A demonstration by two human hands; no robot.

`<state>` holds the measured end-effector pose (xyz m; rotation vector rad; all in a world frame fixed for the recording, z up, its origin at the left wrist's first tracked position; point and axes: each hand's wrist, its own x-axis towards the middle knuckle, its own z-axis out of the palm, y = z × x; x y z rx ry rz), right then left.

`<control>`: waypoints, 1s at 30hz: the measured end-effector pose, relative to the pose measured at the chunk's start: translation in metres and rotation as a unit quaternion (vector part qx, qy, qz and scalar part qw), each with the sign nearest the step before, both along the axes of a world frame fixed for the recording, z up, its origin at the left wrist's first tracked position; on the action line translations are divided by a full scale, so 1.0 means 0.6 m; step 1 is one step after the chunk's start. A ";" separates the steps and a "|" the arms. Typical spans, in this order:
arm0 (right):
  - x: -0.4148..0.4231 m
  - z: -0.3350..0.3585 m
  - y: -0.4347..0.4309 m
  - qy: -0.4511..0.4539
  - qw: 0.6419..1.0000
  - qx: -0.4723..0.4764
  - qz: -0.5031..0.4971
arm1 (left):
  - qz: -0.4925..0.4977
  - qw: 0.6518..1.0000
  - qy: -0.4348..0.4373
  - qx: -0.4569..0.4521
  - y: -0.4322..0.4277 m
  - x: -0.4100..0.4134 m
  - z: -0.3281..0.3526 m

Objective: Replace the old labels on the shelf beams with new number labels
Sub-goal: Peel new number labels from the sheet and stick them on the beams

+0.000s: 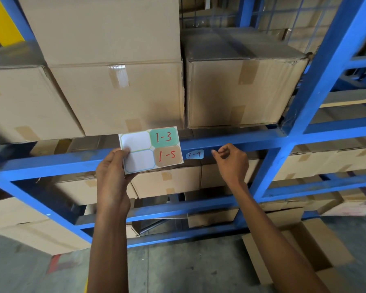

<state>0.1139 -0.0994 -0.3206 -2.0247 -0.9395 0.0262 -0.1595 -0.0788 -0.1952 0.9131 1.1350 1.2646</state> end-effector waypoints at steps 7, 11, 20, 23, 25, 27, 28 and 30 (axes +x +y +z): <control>-0.126 -0.117 -0.017 -0.157 0.981 -0.006 0.111 | 0.005 1.000 0.008 0.006 0.000 0.002 0.002; -0.159 -0.135 0.046 -0.137 0.975 -0.101 0.141 | 0.017 1.000 0.015 0.012 0.000 -0.006 0.005; -0.171 -0.157 0.082 -0.077 0.989 -0.070 0.102 | 0.009 1.000 0.022 0.007 -0.003 -0.005 0.002; -0.165 -0.166 0.079 -0.094 0.986 -0.079 0.111 | 0.005 1.000 0.022 0.003 -0.009 -0.008 -0.002; -0.161 -0.168 0.080 -0.118 0.983 -0.082 0.113 | -0.003 1.000 0.020 0.006 -0.012 -0.014 0.000; -0.160 -0.165 0.081 -0.127 0.983 -0.081 0.106 | -0.010 1.000 0.020 0.011 -0.016 -0.021 0.000; -0.158 -0.166 0.083 -0.128 0.983 -0.080 0.100 | -0.013 1.000 0.022 0.012 -0.018 -0.022 -0.001; -0.161 -0.164 0.084 -0.129 0.984 -0.079 0.092 | -0.016 1.000 0.022 0.015 -0.024 -0.032 0.001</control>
